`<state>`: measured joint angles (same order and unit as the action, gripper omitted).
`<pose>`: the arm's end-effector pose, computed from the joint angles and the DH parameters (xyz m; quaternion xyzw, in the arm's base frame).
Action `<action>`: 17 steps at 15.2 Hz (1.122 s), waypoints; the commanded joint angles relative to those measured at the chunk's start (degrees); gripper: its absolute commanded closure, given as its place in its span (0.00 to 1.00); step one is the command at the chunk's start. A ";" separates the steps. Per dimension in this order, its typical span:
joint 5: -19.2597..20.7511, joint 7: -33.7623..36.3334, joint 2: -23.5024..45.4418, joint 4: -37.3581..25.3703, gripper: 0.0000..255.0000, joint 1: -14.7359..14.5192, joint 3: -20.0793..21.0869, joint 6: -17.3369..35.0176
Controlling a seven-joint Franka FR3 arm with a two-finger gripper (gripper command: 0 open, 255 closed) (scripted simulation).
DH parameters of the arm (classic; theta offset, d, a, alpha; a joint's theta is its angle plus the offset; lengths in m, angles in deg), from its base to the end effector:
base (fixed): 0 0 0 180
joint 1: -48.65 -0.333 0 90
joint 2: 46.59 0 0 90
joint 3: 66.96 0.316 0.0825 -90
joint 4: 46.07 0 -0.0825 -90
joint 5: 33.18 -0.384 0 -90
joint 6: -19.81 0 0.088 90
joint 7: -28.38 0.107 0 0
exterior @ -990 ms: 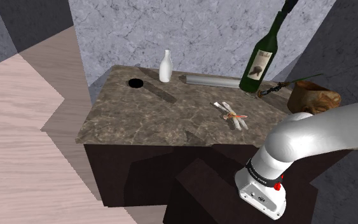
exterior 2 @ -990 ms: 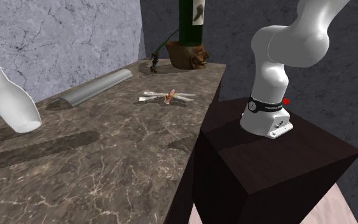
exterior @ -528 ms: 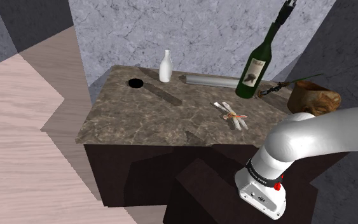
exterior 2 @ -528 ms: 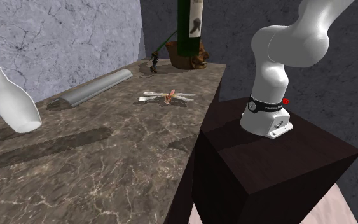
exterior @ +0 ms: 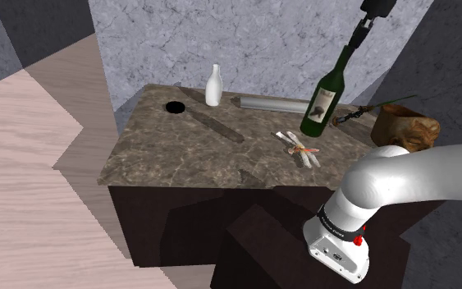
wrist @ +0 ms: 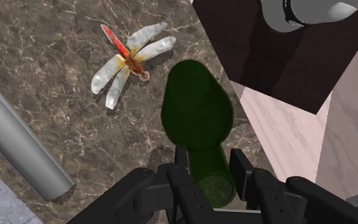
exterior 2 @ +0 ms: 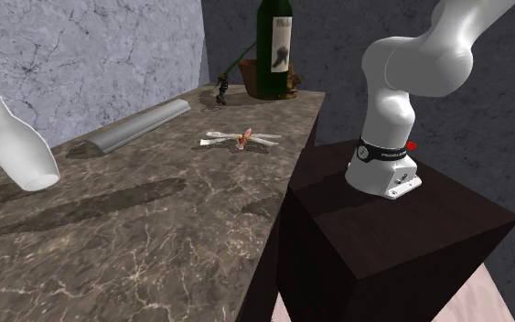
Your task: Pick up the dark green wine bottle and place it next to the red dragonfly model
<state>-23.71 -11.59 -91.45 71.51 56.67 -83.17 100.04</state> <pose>0.2380 -0.1844 0.6980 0.9867 0.1525 0.0552 0.0104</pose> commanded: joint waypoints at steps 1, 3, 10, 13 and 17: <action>0.15 0.11 -0.61 1.90 1.00 0.10 -0.10 1.34; 0.35 0.19 -1.41 4.01 1.00 0.26 -0.22 2.65; 1.14 0.42 -3.93 11.07 1.00 0.83 -0.77 7.21; 1.51 0.50 -4.86 13.95 1.00 1.08 -1.07 9.16; 2.03 0.59 -5.98 17.67 1.00 1.41 -1.52 11.77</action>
<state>-21.87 -10.99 -97.05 88.07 57.97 -84.53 111.02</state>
